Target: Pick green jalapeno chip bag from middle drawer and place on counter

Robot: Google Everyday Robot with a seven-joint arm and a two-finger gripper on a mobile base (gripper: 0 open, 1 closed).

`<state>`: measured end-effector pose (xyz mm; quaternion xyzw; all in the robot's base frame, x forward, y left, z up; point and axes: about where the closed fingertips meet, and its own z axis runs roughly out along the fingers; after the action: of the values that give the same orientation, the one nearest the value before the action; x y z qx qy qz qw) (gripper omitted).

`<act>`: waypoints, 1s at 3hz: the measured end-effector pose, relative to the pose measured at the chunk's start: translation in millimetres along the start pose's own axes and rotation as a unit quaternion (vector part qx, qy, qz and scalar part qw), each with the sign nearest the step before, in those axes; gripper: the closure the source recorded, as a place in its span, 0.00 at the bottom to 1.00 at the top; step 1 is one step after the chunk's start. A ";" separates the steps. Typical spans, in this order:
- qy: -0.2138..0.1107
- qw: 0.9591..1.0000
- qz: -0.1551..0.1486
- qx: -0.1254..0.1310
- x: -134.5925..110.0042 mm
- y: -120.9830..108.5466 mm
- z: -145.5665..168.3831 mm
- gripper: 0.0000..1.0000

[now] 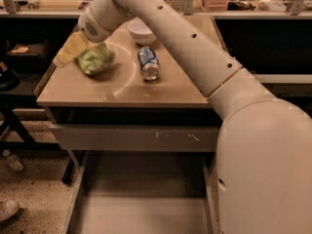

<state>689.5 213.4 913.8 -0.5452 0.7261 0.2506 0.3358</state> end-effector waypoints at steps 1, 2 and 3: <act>0.006 0.999 -0.004 0.036 -35.6 -22.8 -43.4 0.00; 0.020 0.996 0.002 0.082 -55.2 -45.8 -89.1 0.00; 0.040 0.986 0.023 0.158 -59.5 -71.2 -160.6 0.00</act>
Offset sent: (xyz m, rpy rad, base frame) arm 0.0660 -0.0865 0.1722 -0.1201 -0.1444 -0.2332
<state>734.1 113.3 1063.5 -0.4782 0.7815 0.1188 0.3828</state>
